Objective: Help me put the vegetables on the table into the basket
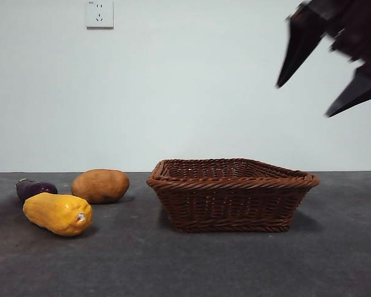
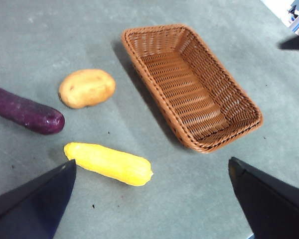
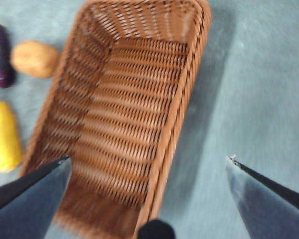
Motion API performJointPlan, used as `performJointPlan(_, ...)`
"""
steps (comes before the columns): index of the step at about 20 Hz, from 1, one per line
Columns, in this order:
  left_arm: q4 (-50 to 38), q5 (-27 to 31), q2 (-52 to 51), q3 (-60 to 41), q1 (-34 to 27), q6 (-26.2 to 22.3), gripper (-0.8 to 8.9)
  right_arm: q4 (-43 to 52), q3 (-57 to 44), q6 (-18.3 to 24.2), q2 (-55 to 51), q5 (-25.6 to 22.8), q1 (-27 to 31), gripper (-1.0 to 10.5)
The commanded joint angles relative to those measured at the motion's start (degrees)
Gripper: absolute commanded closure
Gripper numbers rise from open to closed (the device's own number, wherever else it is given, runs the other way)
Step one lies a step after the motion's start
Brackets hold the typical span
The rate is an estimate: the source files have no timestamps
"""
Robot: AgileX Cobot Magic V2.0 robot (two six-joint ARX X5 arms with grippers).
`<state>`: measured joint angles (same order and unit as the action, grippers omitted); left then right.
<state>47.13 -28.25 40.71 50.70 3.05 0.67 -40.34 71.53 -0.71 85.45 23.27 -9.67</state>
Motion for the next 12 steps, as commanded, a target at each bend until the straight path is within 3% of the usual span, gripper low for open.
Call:
performJointPlan(1, -0.4, -0.3, 1.0, 0.4, 0.0, 0.4, 1.85, -0.1, 5.0, -0.3, 6.6, -2.0, -1.8, 3.5)
performJointPlan(10, -1.1, -0.3, 4.2, 0.4, 0.0, 0.4, 1.85, 0.1, 11.5, -0.6, 22.3, -7.9, -5.4, 3.5)
performJointPlan(12, -1.9, -0.2, 4.3, 0.4, 0.0, 0.8, 1.85, 0.5, 11.5, -0.6, 24.0, -8.0, -5.8, 4.2)
